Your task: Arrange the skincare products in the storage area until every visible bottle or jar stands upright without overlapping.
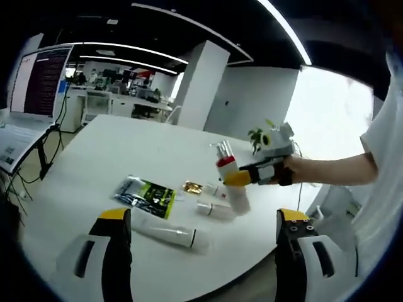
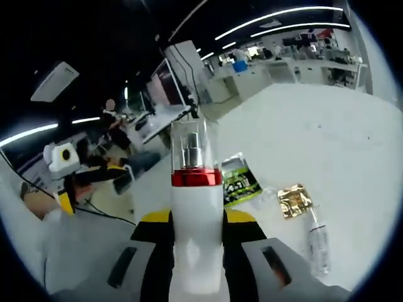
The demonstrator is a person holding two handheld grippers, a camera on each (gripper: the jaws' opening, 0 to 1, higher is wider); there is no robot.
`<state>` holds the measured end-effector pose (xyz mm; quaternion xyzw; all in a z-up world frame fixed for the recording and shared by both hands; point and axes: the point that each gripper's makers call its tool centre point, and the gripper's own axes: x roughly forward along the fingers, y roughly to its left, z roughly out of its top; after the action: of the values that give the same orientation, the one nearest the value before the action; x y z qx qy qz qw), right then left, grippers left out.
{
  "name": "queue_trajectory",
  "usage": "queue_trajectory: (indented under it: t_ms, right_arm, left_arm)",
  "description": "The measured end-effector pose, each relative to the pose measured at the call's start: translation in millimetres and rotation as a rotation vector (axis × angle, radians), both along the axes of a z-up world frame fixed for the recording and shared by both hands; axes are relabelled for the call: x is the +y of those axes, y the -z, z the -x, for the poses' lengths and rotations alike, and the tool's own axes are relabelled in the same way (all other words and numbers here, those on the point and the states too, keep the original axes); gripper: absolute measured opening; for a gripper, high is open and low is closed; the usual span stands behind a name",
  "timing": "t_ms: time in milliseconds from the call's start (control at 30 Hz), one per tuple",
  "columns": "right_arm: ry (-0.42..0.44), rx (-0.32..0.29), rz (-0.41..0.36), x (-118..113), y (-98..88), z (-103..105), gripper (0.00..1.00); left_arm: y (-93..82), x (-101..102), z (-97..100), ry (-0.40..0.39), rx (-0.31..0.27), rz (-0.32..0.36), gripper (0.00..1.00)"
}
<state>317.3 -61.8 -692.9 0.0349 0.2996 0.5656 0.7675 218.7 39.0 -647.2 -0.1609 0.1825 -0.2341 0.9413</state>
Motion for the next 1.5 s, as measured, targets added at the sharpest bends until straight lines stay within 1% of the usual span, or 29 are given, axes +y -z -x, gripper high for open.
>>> queue_trajectory:
  t_ms: [33,67,133,200,300,400,433,467,500,533,667,833,933,967,1000,1100,1167,1400,1500]
  right_arm:
    - [-0.005,-0.004,-0.013,0.6,-2.0,3.5,0.28]
    - [-0.013,-0.007,-0.033,1.4,-5.9,10.8,0.28]
    - [-0.025,-0.011,-0.055,2.2,-10.0,16.9,0.28]
    - [-0.05,-0.029,-0.096,3.2,-18.2,25.9,0.28]
    - [-0.085,-0.042,-0.151,3.1,-31.0,40.3,0.28]
    - [-0.118,-0.061,-0.18,1.1,-41.1,53.1,0.28]
    - [-0.136,-0.068,-0.188,0.8,-45.2,59.3,0.28]
    - [-0.147,-0.072,-0.193,0.5,-47.7,63.2,0.28]
    - [-0.16,-0.076,-0.202,-0.5,-51.3,68.3,0.28]
    - [-0.167,-0.08,-0.209,-1.1,-53.6,71.2,0.28]
    - [-0.215,-0.103,-0.246,-4.2,-65.6,88.0,0.28]
    - [-0.263,-0.119,-0.279,-7.3,-76.9,107.4,0.28]
    - [-0.285,-0.119,-0.3,-10.9,-80.8,115.5,0.28]
    - [-0.289,-0.115,-0.318,-12.5,-83.4,119.4,0.28]
    - [-0.294,-0.113,-0.33,-13.8,-85.1,122.4,0.28]
    - [-0.298,-0.116,-0.349,-19.6,-88.9,128.9,0.28]
    - [-0.302,-0.118,-0.355,-24.3,-91.0,132.7,0.28]
    - [-0.289,-0.117,-0.377,-33.7,-93.6,137.1,0.28]
    - [-0.272,-0.117,-0.39,-37.2,-93.9,137.3,0.28]
  left_arm:
    - [-3.7,-1.6,0.6,0.016,-0.001,0.01,0.88]
    - [-6.0,-3.7,0.7,0.025,-0.003,0.005,0.87]
    - [-11.5,-13.3,1.1,0.076,-0.012,-0.028,0.87]
    - [-20.0,-23.7,-0.2,0.122,-0.022,-0.022,0.85]
    - [-35.7,-39.9,-2.5,0.188,-0.056,-0.005,0.83]
    - [-48.3,-55.5,-3.2,0.242,-0.08,0.003,0.81]
    - [-50.8,-58.8,-2.9,0.259,-0.083,0.009,0.79]
    - [-54.3,-66.3,-1.0,0.293,-0.089,0.013,0.76]
    - [-56.0,-70.3,-0.7,0.306,-0.093,0.012,0.72]
    - [-57.1,-75.3,-0.6,0.319,-0.1,0.003,0.7]
    - [-62.2,-91.0,1.0,0.363,-0.106,0.016,0.68]
    - [-71.8,-107.2,4.0,0.418,-0.124,0.037,0.61]
    - [-80.0,-120.7,8.4,0.479,-0.149,0.038,0.49]
    - [-81.5,-126.4,10.1,0.503,-0.153,0.033,0.44]
    - [-81.8,-129.7,10.2,0.51,-0.156,0.027,0.43]
    - [-84.6,-141.5,13.4,0.543,-0.163,0.037,0.43]
    - [-86.0,-149.0,15.8,0.562,-0.171,0.043,0.41]
    - [-85.2,-161.4,20.1,0.599,-0.177,0.042,0.32]
    - [-79.2,-166.9,22.1,0.618,-0.169,0.015,0.3]
